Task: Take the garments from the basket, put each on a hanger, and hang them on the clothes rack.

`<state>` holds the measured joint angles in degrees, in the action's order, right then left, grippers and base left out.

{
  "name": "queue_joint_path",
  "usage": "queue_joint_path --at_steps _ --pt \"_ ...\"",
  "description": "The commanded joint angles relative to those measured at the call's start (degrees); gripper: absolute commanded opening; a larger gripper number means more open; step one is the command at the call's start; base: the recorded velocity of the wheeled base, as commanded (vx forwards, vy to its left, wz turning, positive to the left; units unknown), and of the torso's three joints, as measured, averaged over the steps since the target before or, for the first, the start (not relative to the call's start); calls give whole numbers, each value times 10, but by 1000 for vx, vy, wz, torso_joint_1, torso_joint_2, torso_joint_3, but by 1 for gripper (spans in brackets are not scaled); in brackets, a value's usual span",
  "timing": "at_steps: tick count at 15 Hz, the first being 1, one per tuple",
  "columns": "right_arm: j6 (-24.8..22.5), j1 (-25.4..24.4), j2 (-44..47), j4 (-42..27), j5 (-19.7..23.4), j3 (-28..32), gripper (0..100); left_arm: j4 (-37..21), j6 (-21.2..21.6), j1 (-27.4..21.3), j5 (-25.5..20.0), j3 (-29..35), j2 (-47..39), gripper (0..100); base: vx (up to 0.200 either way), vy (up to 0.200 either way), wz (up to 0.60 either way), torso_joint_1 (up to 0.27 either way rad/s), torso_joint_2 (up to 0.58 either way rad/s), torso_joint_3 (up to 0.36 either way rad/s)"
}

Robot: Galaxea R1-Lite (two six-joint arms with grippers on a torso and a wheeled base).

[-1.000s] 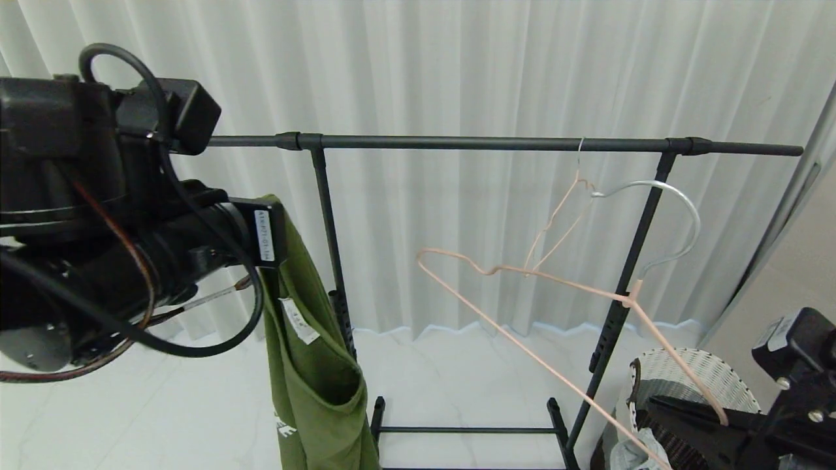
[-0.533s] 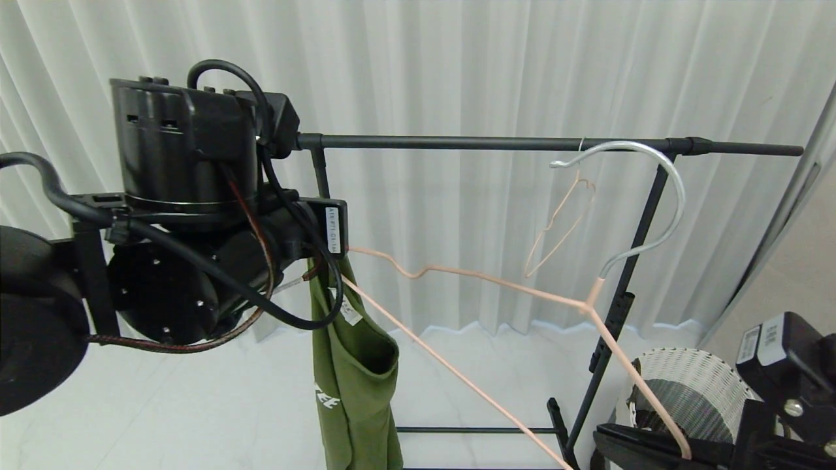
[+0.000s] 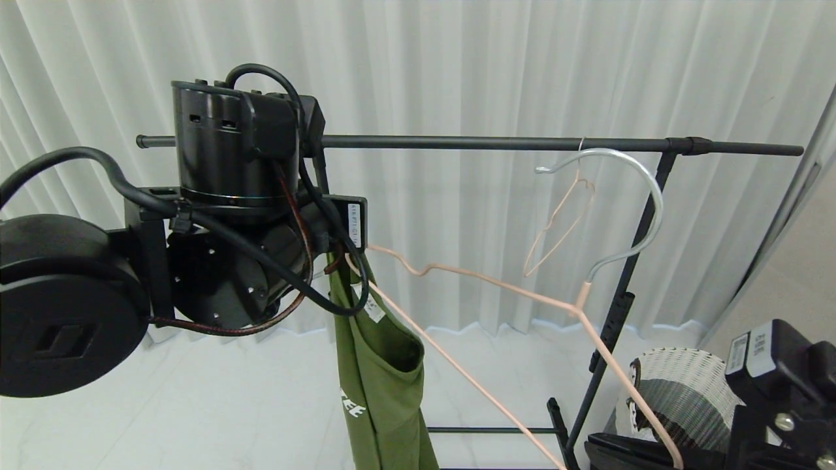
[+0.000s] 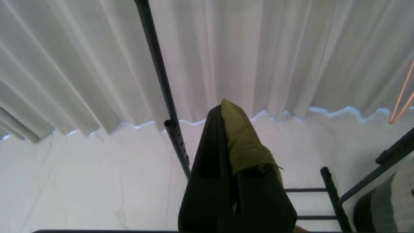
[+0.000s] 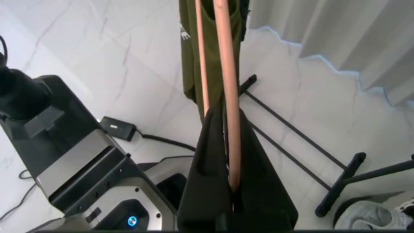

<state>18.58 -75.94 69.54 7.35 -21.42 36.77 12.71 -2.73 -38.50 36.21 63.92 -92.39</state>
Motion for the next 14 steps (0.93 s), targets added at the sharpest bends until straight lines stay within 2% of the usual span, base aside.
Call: queue_joint_path --at_steps 1,5,10,14 --pt "1 -1 4 -2 1 -3 0 0 0 0 1 2 0 0 0 0 0 0 0 0" --pt "1 4 28 2 8 1 0 0 -5 -3 1 2 5 0 0 0 0 0 0 0" --pt "0 40 48 35 2 2 0 -1 -10 -3 7 -2 17 0 0 0 0 0 0 0" --pt "1 43 51 37 1 3 0 -1 -9 -5 22 -2 16 0 0 0 0 0 0 0"
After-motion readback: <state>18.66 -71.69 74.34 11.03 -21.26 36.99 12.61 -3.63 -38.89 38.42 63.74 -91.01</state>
